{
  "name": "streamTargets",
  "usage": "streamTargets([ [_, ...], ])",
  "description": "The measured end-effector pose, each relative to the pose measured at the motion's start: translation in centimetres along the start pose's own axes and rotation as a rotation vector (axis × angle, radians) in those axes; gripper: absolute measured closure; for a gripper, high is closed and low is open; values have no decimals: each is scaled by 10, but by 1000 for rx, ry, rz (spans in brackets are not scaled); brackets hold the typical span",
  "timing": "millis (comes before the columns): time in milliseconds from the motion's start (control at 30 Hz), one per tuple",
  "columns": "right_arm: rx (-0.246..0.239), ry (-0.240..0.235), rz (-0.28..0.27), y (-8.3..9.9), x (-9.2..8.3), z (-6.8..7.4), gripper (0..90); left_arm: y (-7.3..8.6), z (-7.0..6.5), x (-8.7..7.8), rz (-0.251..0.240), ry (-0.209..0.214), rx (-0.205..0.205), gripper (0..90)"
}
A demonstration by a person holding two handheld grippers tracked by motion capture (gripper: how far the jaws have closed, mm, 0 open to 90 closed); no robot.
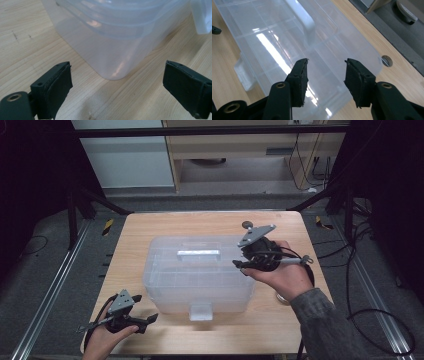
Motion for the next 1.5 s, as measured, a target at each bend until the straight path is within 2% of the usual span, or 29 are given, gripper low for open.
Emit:
streamTargets([
  [67,-14,-4,3,-7,6,3,529,-2,-2,1,-3,8,5,95],
  [300,-43,-24,23,-27,25,10,529,-6,-3,2,-19,-2,14,120],
  [600,-63,-39,39,-40,36,12,527,-8,-4,3,-29,6,15,122],
  [767,-93,-43,72,-49,43,15,525,-8,-4,3,-27,10,16,124],
  [1200,-106,-37,99,-55,51,15,552,-9,-6,3,-27,22,17,128],
  [1500,-120,-31,113,-57,54,16,618,-10,-6,4,-36,36,10,137],
])
Point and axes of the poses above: each handheld gripper's, and its own axes: x roughly forward along the jaws, y roughly out of its underside, z roughly to its left, the point moved 4 cm from there along x, roughly forward along the jaws, and after that the axes turned 12 degrees about z, right-handed, at the moved point
